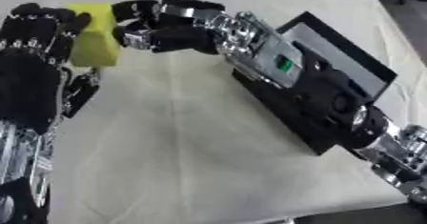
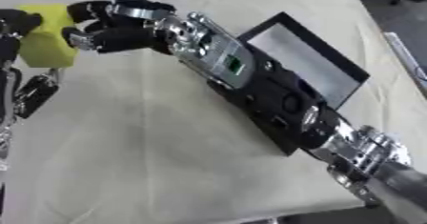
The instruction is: Pick up the objects with one hand, pass them to the other hand, and then place them into the box on the other side of the table.
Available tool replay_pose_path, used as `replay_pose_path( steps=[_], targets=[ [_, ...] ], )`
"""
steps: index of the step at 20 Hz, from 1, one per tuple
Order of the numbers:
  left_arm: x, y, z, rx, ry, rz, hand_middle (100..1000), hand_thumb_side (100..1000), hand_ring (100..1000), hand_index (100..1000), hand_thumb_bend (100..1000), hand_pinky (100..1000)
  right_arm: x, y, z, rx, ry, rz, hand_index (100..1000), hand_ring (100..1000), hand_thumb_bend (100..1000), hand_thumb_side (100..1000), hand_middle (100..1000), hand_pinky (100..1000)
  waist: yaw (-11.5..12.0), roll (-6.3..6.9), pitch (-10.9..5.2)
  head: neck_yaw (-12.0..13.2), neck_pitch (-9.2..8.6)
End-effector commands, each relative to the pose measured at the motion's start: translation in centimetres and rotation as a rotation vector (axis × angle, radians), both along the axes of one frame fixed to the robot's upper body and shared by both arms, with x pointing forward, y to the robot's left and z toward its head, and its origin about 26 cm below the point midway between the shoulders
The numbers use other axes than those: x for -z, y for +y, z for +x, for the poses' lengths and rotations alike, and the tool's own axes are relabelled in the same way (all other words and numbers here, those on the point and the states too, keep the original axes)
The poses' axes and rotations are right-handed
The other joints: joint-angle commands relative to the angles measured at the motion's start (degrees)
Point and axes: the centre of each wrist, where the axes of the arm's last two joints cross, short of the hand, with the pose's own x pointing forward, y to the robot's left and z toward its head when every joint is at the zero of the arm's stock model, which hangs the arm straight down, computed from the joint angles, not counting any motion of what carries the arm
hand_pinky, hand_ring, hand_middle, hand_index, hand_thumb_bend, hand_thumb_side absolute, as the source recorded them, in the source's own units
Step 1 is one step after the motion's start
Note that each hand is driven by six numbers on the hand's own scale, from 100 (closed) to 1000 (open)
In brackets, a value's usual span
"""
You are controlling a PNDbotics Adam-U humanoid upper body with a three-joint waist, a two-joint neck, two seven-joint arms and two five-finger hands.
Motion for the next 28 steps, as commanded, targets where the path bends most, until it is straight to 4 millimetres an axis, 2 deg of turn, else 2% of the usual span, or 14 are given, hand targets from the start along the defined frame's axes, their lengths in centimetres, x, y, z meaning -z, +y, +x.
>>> replay_pose_path(
  steps=[1,10,15,28],
  targets=[
    [-1.1,-0.8,-0.2,0.021,-0.037,-0.005,523,100,619,503,391,735,-1.1,-0.1,-0.3,-0.016,-0.033,-0.012,1000,1000,100,585,1000,1000,0.03,0.11,-0.85,-0.03,-0.34],
    [-1.2,-0.9,-0.2,0.01,-0.033,-0.007,521,100,619,502,391,737,-1.0,0.0,-0.4,-0.058,-0.046,-0.042,1000,1000,100,561,1000,1000,-0.14,0.03,-0.8,0.11,-0.35],
    [-1.4,-1.4,-0.4,0.029,-0.04,-0.017,515,100,617,499,381,737,-1.0,0.3,-0.3,-0.061,-0.065,-0.054,1000,1000,120,522,1000,1000,-0.28,-0.13,-0.73,0.23,-0.38],
    [-1.8,-2.9,-0.9,0.096,-0.061,-0.02,498,100,612,480,391,736,-0.7,0.8,0.1,-0.026,-0.084,-0.067,1000,1000,134,501,1000,1000,-0.19,-0.37,-0.5,0.2,-0.58]
  ],
)
